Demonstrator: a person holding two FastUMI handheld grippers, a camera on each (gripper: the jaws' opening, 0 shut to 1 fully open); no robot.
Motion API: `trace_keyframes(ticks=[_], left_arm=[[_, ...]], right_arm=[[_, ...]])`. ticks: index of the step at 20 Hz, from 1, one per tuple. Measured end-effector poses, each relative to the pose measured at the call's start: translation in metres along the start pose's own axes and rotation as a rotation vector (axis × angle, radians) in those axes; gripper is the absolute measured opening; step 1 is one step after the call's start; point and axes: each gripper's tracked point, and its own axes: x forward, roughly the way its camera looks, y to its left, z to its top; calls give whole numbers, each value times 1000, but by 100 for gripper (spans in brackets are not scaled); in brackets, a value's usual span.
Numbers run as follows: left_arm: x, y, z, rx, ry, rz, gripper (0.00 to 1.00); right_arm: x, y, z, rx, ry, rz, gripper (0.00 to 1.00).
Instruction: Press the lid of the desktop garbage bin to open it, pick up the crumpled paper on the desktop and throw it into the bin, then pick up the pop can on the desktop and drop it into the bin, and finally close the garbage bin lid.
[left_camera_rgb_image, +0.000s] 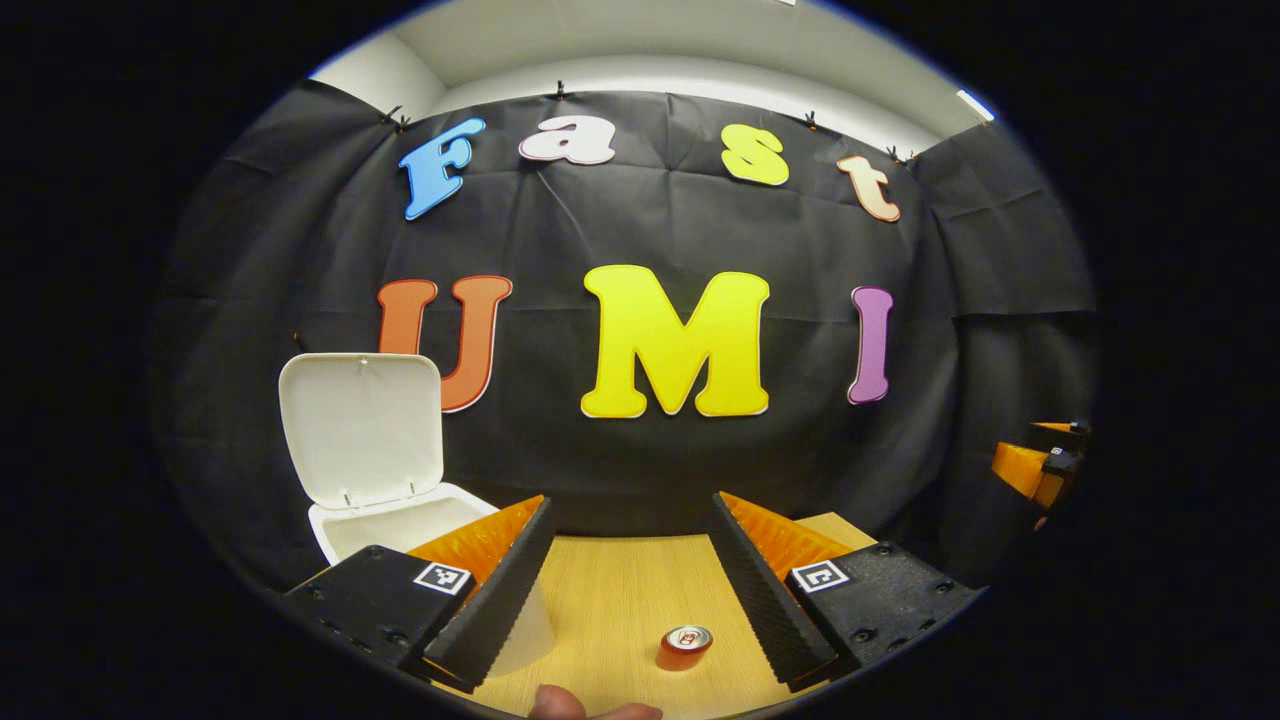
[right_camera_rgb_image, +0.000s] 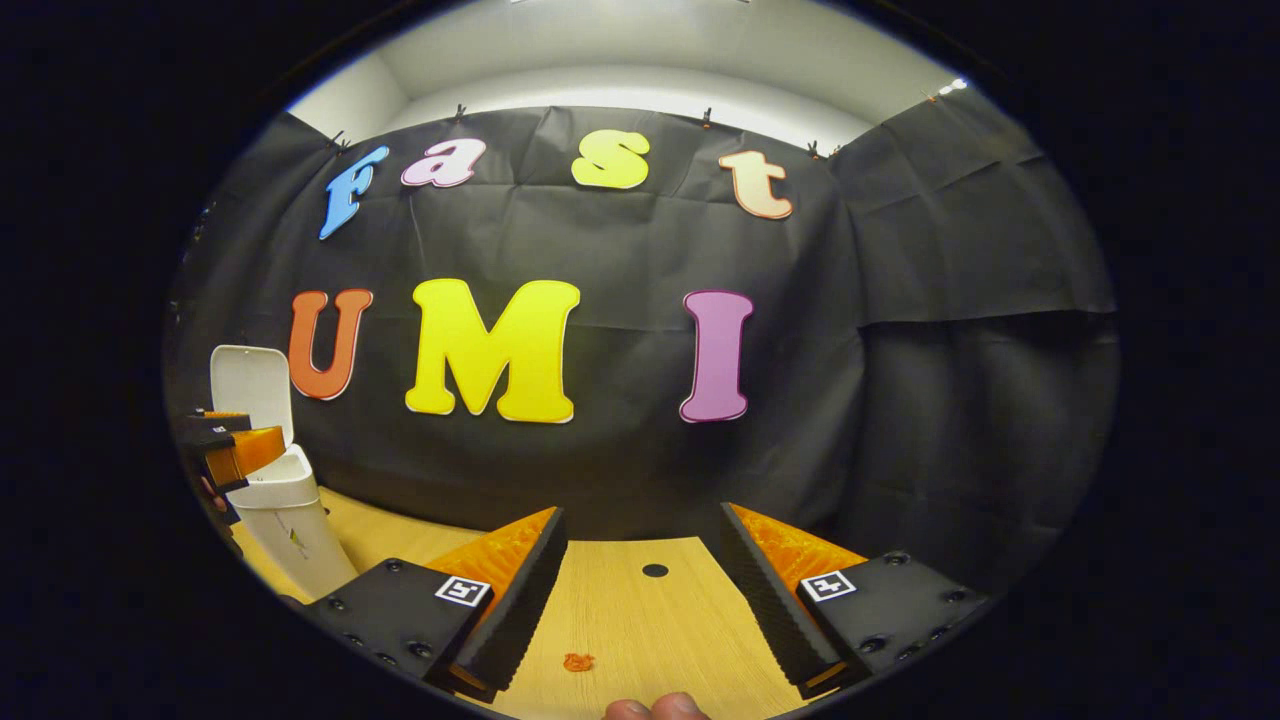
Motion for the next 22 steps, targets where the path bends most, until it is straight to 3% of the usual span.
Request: trace_keyframes(ticks=[4,12,22], left_arm=[[-10,-12,-11,4,24,-17,100],[-30,-10,-48,-5,148,-6,100],[-59,11,-71,23,246,35,100]], right_arm=[[-7,11,-38,-25,99,98,96],[0,7,-139,-16,323,138,96],[31,47,-251,-15,578,248,96]])
